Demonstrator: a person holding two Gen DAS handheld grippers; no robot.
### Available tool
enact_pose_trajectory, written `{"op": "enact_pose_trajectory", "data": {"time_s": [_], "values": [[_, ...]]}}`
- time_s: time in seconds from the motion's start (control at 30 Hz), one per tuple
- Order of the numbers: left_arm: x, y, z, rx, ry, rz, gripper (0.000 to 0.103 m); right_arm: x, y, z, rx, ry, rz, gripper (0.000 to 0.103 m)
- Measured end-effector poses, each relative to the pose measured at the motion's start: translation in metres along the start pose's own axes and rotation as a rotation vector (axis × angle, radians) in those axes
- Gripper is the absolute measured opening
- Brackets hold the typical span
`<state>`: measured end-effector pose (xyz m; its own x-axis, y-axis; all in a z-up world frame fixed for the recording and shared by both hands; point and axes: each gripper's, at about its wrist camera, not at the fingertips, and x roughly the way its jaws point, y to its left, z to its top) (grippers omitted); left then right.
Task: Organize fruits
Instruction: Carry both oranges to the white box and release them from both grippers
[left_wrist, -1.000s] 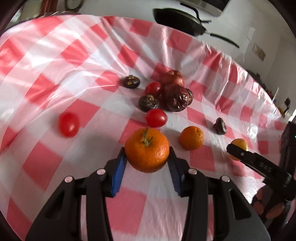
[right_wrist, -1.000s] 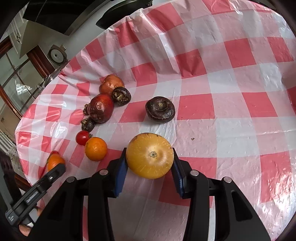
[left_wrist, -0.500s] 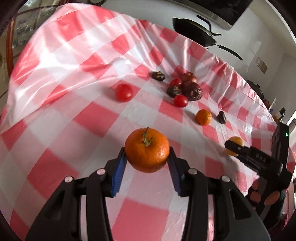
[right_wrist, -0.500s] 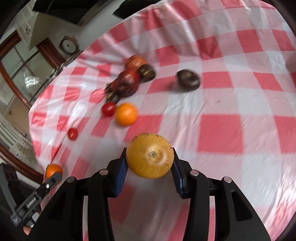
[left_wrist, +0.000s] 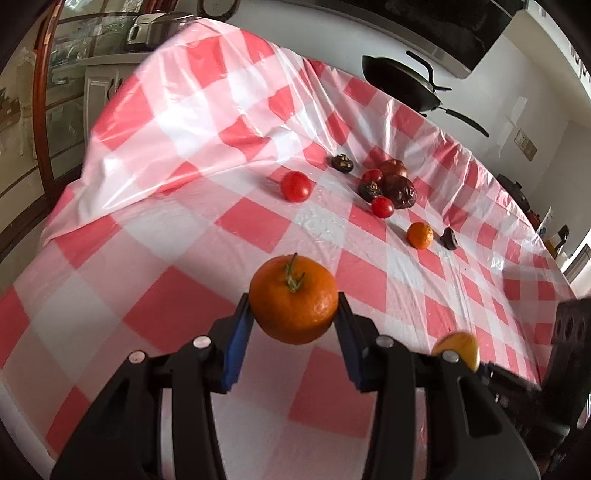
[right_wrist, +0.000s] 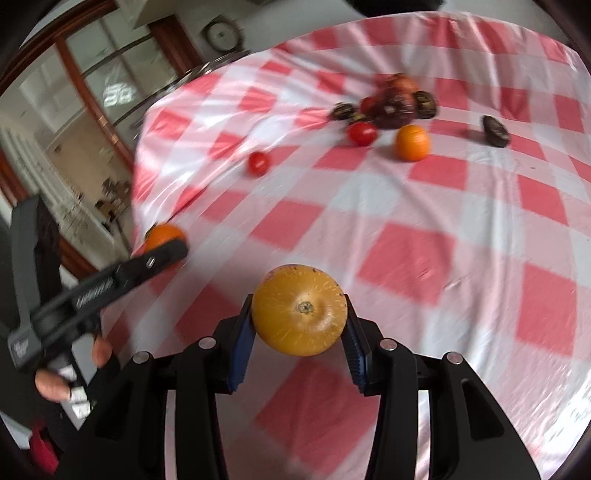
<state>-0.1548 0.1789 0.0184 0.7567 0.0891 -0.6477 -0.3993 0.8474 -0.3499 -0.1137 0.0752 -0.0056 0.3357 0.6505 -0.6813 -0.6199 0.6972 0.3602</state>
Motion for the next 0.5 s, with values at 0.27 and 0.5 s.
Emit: {"op": "enact_pose_trajectory", "data": {"time_s": [0.27,0.5], "values": [[-0.029,0.040,-0.009,-0.077,-0.036,-0.021,0.044,0.000,0.050,-0.026,-0.127,0.041,0.032,0.044],[-0.080,0.078,-0.025,-0.058,-0.098,0.035,0.044,0.006,0.077,-0.034,-0.182,0.072,0.063,0.044]]}}
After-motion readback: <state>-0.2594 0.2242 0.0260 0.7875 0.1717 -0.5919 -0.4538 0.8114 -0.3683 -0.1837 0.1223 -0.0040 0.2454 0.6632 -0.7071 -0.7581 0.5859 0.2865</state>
